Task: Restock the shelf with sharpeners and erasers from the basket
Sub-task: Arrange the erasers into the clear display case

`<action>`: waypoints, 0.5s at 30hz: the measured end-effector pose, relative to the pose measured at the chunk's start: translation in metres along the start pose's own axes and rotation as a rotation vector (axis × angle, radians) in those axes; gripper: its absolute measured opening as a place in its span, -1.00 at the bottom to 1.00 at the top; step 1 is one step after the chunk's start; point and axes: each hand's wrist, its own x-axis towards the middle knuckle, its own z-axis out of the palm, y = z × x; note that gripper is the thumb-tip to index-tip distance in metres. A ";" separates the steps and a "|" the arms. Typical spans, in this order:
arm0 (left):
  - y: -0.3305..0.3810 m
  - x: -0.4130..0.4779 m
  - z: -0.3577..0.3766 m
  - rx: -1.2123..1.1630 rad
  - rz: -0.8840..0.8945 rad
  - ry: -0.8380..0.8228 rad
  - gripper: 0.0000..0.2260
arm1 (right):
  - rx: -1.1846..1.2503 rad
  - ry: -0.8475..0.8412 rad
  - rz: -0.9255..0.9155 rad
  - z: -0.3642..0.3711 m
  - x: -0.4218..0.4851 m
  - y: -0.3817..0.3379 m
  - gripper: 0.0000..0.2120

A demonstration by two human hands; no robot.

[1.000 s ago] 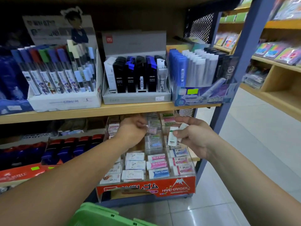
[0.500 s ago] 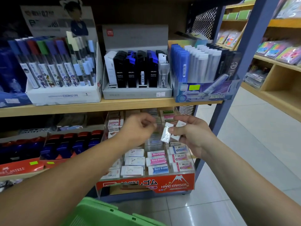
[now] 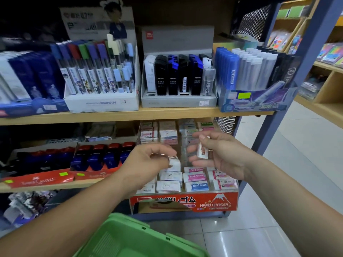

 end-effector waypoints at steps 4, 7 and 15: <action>-0.003 -0.001 -0.007 -0.055 0.056 -0.003 -0.84 | 0.043 -0.048 0.025 0.004 0.002 -0.003 -0.65; -0.006 -0.001 -0.013 -0.120 0.008 -0.040 -0.71 | 0.013 -0.081 0.030 0.012 0.002 -0.002 -0.60; -0.007 0.003 -0.028 -0.252 -0.090 -0.032 -0.71 | -0.024 -0.081 0.054 0.024 0.013 0.003 -0.64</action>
